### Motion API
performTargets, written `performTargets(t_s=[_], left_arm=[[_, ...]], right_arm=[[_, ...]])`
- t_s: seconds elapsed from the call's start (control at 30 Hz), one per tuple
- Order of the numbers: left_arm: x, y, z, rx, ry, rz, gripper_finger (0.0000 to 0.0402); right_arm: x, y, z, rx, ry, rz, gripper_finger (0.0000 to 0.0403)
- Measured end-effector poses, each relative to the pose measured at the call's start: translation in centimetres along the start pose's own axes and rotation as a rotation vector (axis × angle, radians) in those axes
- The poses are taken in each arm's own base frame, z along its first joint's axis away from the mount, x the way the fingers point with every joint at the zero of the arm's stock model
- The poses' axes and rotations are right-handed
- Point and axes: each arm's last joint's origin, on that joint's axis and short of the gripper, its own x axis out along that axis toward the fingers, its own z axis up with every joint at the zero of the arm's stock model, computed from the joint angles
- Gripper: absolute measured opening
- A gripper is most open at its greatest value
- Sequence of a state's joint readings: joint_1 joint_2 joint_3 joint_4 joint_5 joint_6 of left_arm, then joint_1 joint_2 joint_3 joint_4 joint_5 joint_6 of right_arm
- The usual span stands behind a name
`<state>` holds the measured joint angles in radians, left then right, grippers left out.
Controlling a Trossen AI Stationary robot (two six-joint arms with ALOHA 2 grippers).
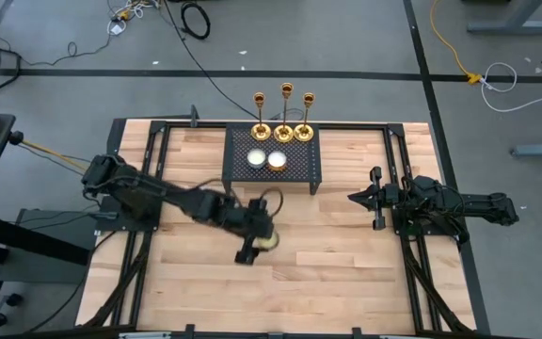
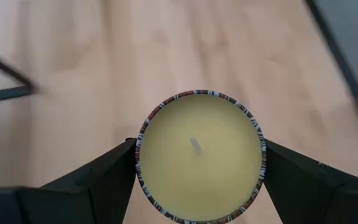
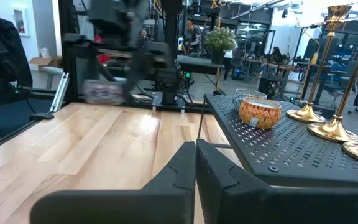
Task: Pick & Place candle stick holders
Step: Put the red scented candle on the shelf
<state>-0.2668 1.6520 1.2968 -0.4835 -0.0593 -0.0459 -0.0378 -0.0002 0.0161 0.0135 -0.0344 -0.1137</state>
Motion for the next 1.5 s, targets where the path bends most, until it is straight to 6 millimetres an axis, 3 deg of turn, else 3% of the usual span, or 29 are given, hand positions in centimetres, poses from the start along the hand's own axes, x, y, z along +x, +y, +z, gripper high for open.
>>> performTargets(t_s=[0.33, 0.57, 1.03, 1.3, 1.5], left_arm=[[0.0, 5.9, 0.0, -0.071, -0.012, 0.038, 0.0314], [-1.6, 8.5, -1.1, -0.135, 0.071, 0.084, 0.0314], [-6.1, 11.0, -3.8, -0.332, 0.266, 0.143, 0.0314], [-7.8, 11.6, -4.7, -0.322, 0.329, 0.178, 0.0314], [-8.4, 13.3, -5.4, -0.292, 0.374, 0.284, 0.0314]], right_arm=[[0.0, 0.0, 0.0, 0.0, 0.0, 0.0, 0.0013], [0.0, 0.0, 0.0, 0.0, 0.0, 0.0, 0.0013], [0.0, 0.0, 0.0, 0.0, 0.0, 0.0, 0.0013], [0.0, 0.0, 0.0, 0.0, -0.001, 0.0, 0.0013], [0.0, 0.0, 0.0, 0.0, -0.001, 0.0, 0.0013]])
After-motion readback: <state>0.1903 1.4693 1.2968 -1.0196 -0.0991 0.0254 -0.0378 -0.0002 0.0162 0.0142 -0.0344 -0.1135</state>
